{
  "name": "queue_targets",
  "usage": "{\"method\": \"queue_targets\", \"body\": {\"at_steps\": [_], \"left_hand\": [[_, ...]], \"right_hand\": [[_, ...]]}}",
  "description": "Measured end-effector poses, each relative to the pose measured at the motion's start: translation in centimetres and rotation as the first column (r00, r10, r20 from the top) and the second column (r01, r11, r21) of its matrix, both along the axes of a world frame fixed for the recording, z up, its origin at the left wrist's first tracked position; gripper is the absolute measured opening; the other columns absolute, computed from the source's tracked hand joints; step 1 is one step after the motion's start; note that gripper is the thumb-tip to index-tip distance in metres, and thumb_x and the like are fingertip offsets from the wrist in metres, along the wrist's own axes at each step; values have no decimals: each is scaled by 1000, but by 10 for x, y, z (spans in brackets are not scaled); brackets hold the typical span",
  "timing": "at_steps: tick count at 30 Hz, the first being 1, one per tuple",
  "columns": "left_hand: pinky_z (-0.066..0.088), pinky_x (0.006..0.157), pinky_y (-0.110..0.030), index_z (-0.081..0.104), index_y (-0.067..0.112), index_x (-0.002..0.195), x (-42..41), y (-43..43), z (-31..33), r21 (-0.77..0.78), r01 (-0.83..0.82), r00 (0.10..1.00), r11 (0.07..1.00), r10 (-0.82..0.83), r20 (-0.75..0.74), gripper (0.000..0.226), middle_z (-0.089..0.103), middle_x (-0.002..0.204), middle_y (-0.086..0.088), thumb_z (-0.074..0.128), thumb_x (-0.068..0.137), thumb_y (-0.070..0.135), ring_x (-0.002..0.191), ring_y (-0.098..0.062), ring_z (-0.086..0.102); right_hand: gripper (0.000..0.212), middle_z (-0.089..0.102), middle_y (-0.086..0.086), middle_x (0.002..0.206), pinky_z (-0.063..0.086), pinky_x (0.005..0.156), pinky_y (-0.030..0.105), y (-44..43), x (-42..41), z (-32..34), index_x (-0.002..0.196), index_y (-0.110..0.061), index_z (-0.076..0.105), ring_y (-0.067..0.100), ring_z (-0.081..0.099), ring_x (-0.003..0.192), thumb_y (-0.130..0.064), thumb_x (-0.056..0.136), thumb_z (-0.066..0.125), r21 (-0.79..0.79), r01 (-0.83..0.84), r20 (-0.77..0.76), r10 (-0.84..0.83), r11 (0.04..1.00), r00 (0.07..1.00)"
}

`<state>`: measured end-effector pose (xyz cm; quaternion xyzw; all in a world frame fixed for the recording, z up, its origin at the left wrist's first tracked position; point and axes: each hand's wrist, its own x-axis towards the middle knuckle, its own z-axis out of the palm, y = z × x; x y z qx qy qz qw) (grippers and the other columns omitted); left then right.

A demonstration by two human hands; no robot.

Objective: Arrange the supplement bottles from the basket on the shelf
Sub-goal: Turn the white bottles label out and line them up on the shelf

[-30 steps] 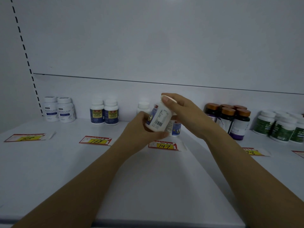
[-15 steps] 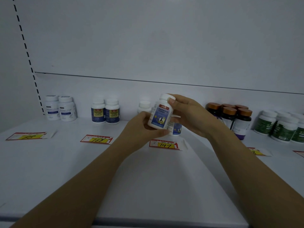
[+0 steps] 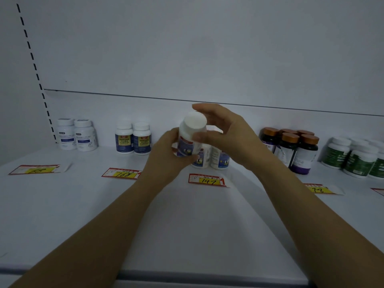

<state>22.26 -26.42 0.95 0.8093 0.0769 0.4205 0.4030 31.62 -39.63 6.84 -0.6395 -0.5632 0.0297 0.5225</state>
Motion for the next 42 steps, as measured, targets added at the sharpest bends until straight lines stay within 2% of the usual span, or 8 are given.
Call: {"method": "queue_targets", "body": {"at_steps": [6, 12, 16, 20, 24, 27, 36, 42], "left_hand": [[38, 75, 3, 54, 15, 113, -2, 6, 1, 90, -111, 977, 990, 92, 195, 48, 53, 96, 24, 75, 73, 0, 91, 21, 52], [37, 77, 2, 56, 7, 116, -5, 8, 2, 114, -150, 969, 982, 123, 214, 48, 53, 97, 21, 73, 73, -6, 91, 17, 53], [47, 79, -5, 54, 21, 111, -8, 0, 12, 4, -15, 997, 1000, 15, 69, 51, 61, 100, 18, 80, 69, 10, 92, 5, 59], [52, 83, -26, 61, 21, 113, -12, -14, 24, -288, 178, 952, 941, -239, -192, 55, 71, 102, 5, 75, 63, 39, 91, -10, 67], [51, 67, -27, 61, 10, 111, -12, -18, 27, -597, 253, 858, 762, -461, -225, 69, 70, 83, -8, 55, 63, 59, 67, -17, 65], [47, 72, -33, 65, 6, 101, -13, -16, 30, -747, 237, 809, 621, -552, -202, 66, 63, 75, -12, 55, 68, 63, 62, -19, 60], [50, 73, -31, 66, 3, 96, -18, -14, 29, -789, 192, 783, 584, -576, -235, 66, 66, 73, -12, 57, 65, 61, 64, -19, 64], [54, 71, -22, 64, 14, 102, -15, -16, 27, -627, 310, 846, 715, -508, -161, 40, 73, 90, -5, 64, 69, 38, 84, -17, 69]], "right_hand": [[47, 62, -2, 119, 50, 97, 30, 9, -12, -15, 120, -12, 57, 10, 58, 112, -14, 78, 77, 144, -30, 367, -26, 989, 930], [45, 61, 4, 120, 49, 96, 34, 13, -13, -19, 121, -8, 57, 17, 57, 112, -14, 79, 74, 177, -19, 441, -62, 984, 895], [47, 59, -6, 124, 49, 98, 29, 6, -12, -8, 129, -20, 52, 9, 55, 117, -13, 85, 68, 151, -29, 284, -16, 988, 959], [33, 69, -2, 109, 55, 86, 28, -3, 1, 5, 126, -23, 54, 10, 66, 101, -24, 93, 57, 62, 21, -94, -15, 998, 995], [31, 71, 10, 99, 58, 74, 28, 1, 7, 1, 106, -11, 64, 20, 70, 85, -37, 94, 52, -138, 21, -388, -73, 990, 919], [39, 70, 14, 92, 57, 67, 25, 2, 9, -2, 108, -5, 63, 20, 69, 77, -40, 94, 52, -228, -34, -571, -105, 973, 814], [31, 68, 14, 94, 57, 56, 24, 2, 10, -5, 101, -7, 61, 19, 69, 70, -37, 94, 54, -282, -55, -669, -155, 958, 727], [32, 68, 15, 108, 56, 86, 38, 2, 18, 2, 113, -6, 62, 28, 67, 98, -31, 96, 52, -53, -21, -560, -12, 998, 828]]}}
